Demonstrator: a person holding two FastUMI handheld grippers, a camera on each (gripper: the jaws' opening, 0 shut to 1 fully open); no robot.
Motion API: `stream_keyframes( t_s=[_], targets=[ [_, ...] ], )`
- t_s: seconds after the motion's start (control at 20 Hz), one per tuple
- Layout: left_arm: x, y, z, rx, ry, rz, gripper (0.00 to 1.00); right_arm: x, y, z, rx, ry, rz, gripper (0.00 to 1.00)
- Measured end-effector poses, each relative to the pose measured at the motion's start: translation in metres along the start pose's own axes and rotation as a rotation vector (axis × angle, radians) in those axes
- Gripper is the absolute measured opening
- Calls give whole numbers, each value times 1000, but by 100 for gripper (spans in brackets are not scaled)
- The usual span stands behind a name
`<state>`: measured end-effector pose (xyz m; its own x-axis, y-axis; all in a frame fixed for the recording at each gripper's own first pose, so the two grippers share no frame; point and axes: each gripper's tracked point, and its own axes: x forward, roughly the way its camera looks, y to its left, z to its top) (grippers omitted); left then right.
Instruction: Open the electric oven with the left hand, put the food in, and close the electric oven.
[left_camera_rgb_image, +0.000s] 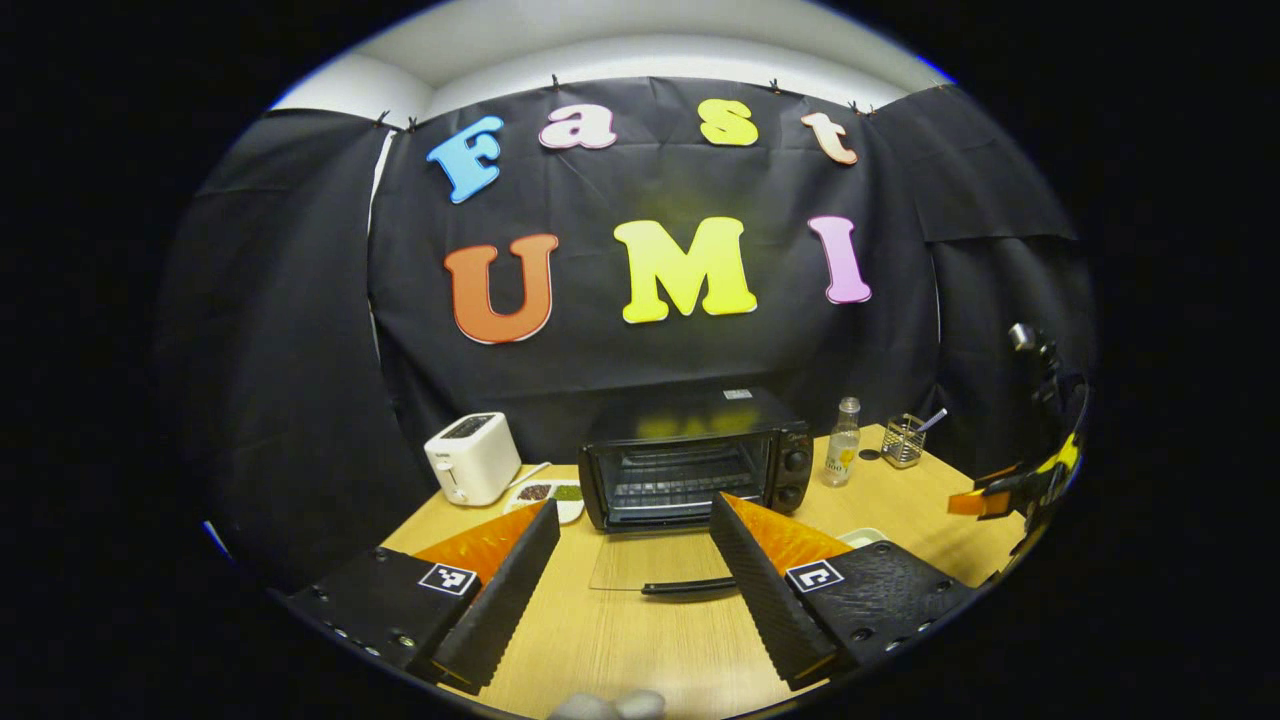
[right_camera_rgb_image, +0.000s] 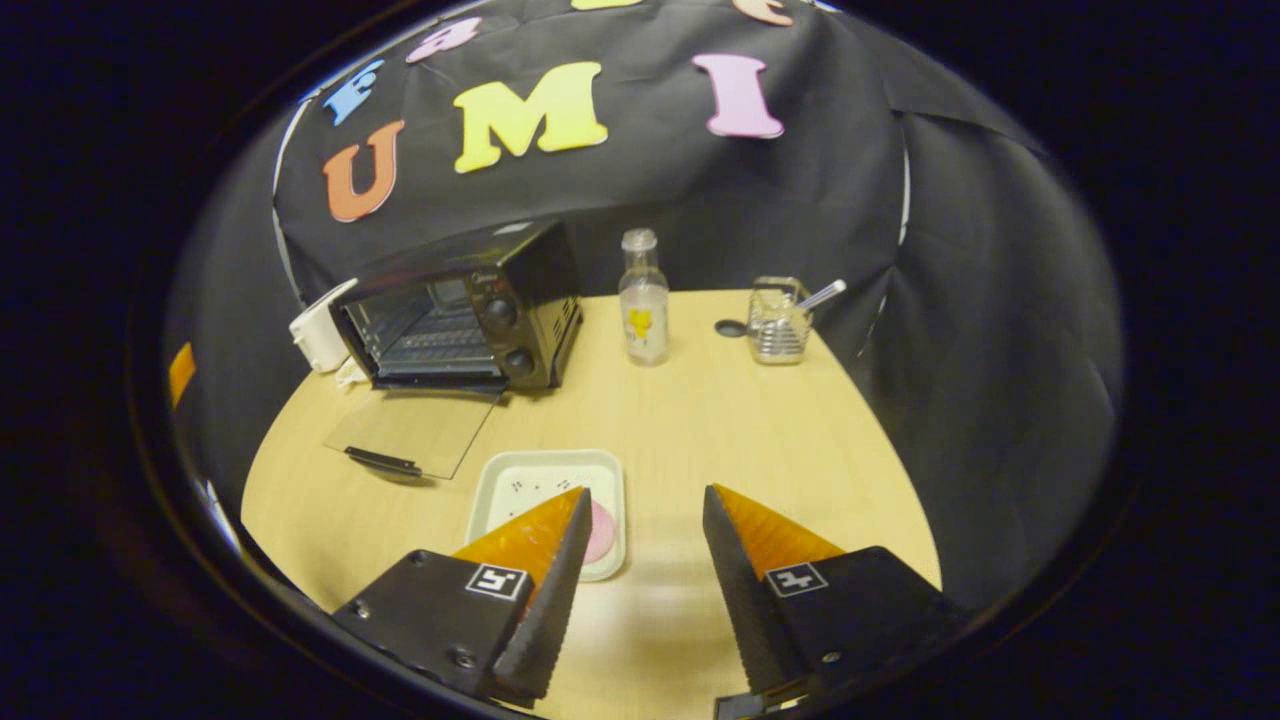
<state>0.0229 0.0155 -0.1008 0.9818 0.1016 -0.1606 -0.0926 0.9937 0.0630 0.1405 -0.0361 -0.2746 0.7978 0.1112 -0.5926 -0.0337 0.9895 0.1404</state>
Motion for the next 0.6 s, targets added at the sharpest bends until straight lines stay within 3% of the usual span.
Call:
stream_keyframes(
  t_s=[0.25, 0.3, 0.35, 0.6],
  targets=[
    [-19, 7, 22, 3, 0, 88, 96, 65, 3, -25, 1, 173, 71, 43],
    [-19, 8, 23, 9, 4, 108, 96, 74, 3, -28, 2, 197, 79, 29],
    [-21, 9, 20, 13, 19, 127, 96, 81, 5, -33, -1, 225, 93, 24],
    [-28, 7, 15, -5, 64, 211, 96, 100, 7, -51, -4, 361, 149, 22]
  ],
)
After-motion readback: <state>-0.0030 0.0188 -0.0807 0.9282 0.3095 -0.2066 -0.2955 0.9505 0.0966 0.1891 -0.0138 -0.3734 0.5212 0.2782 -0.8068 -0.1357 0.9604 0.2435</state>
